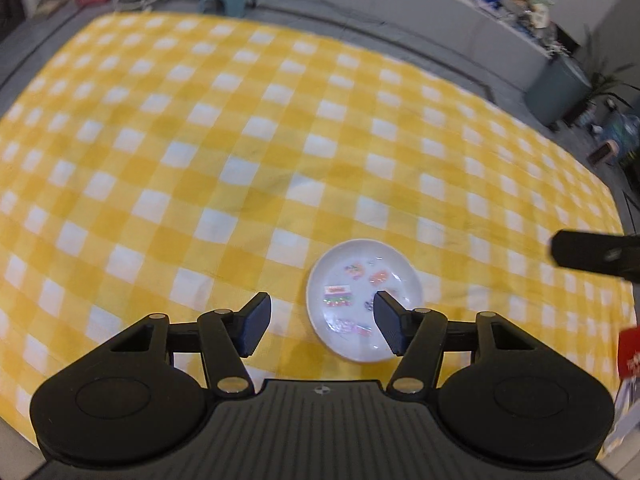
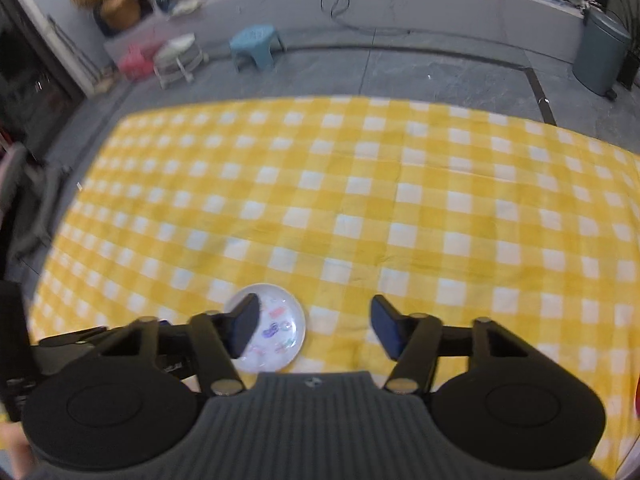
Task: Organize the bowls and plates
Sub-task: 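Move both tools to the small white sticker plate, then close the left tool on the small plate rim while the right tool grips it too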
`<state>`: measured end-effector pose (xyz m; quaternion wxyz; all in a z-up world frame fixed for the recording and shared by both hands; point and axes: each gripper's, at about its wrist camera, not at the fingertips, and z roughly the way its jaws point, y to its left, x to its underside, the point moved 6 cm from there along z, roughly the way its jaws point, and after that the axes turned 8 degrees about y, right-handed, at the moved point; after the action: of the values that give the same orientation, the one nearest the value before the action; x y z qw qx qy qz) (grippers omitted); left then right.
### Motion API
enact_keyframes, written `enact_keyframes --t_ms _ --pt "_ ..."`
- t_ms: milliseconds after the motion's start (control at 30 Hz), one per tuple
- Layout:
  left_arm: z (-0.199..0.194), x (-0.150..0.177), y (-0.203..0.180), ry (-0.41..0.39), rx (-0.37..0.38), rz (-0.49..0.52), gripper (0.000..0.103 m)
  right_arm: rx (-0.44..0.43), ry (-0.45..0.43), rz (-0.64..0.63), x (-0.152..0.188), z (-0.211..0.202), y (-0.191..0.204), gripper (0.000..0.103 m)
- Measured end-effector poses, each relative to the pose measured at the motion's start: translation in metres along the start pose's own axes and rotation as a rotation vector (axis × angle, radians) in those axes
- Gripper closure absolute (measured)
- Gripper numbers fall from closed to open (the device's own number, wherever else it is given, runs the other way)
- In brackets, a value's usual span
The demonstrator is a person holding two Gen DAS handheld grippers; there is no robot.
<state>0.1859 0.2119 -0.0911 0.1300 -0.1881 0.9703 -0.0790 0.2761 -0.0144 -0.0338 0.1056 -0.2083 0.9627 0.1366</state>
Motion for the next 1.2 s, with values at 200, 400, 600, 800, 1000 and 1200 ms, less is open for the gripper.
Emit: enact_keyframes --t_ms 200,400,600,800,1000,1200 --pt "0.031 -0.008 0.018 0.069 0.029 -0.119 0.047 0.031 0.134 -0.021 -0.007 0.076 0.009 0.071" --pt "0.044 -0.006 0.026 0.116 0.027 -0.173 0.068 0.065 0.216 -0.071 0.000 0.126 0.024 0.090" --pt "0.042 -0.006 0.030 0.122 0.041 -0.213 0.077 0.078 0.229 -0.100 0.003 0.136 0.031 0.092" --pt "0.044 -0.005 0.021 0.117 0.003 -0.165 0.094 0.112 0.214 -0.168 0.005 0.134 0.036 0.096" --pt "0.046 -0.006 0.020 0.116 0.001 -0.165 0.101 0.101 0.205 -0.159 0.005 0.132 0.034 0.100" --pt "0.036 -0.009 0.016 0.067 -0.010 -0.138 0.101 0.092 0.159 -0.126 0.003 0.121 0.036 0.102"
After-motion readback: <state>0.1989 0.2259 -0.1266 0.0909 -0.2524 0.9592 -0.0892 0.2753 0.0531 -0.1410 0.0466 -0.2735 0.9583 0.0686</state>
